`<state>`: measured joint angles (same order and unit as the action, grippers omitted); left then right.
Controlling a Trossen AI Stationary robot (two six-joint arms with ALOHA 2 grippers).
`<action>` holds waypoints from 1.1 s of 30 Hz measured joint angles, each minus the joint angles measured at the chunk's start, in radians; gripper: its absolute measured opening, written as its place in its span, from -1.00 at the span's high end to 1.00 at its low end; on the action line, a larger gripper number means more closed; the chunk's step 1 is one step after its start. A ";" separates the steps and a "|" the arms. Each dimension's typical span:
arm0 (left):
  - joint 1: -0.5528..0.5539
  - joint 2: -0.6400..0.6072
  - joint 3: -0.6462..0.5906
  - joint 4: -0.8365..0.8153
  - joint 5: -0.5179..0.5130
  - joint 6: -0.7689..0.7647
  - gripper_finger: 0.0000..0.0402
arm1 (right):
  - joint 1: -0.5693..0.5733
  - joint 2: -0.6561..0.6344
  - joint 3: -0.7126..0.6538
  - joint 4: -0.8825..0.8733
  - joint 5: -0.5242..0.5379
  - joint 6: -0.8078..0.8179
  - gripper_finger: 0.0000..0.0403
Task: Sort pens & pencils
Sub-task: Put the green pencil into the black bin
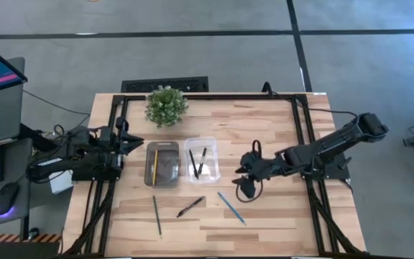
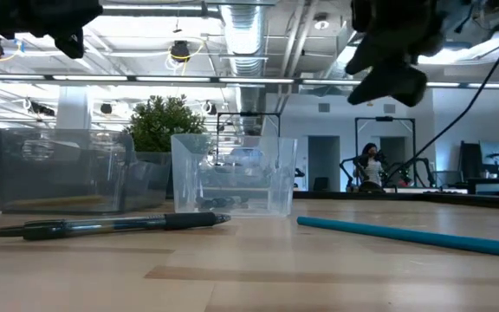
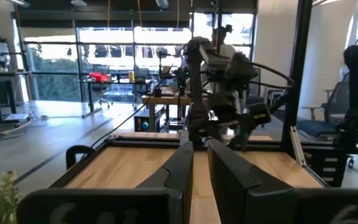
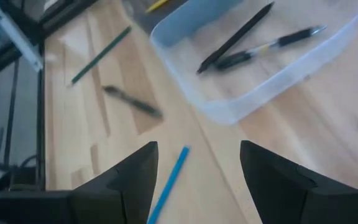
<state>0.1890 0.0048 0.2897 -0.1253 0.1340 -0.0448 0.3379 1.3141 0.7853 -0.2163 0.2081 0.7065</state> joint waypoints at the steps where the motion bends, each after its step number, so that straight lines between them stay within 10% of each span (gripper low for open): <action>1: 0.000 0.000 0.000 0.000 -0.005 0.000 0.80 | 0.010 0.003 0.000 -0.004 0.000 0.000 -0.24; 18: 0.000 0.000 0.001 -0.105 -0.142 0.065 0.80 | 0.016 0.003 0.001 -0.016 0.157 -0.192 -0.24; 33: -0.221 0.105 0.000 0.031 0.068 -0.002 0.80 | -0.090 0.003 0.001 -0.068 0.162 -0.195 -0.24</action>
<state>-0.0319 0.1096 0.2897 -0.0943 0.2025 -0.0466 0.2480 1.3167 0.7864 -0.2841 0.3698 0.5111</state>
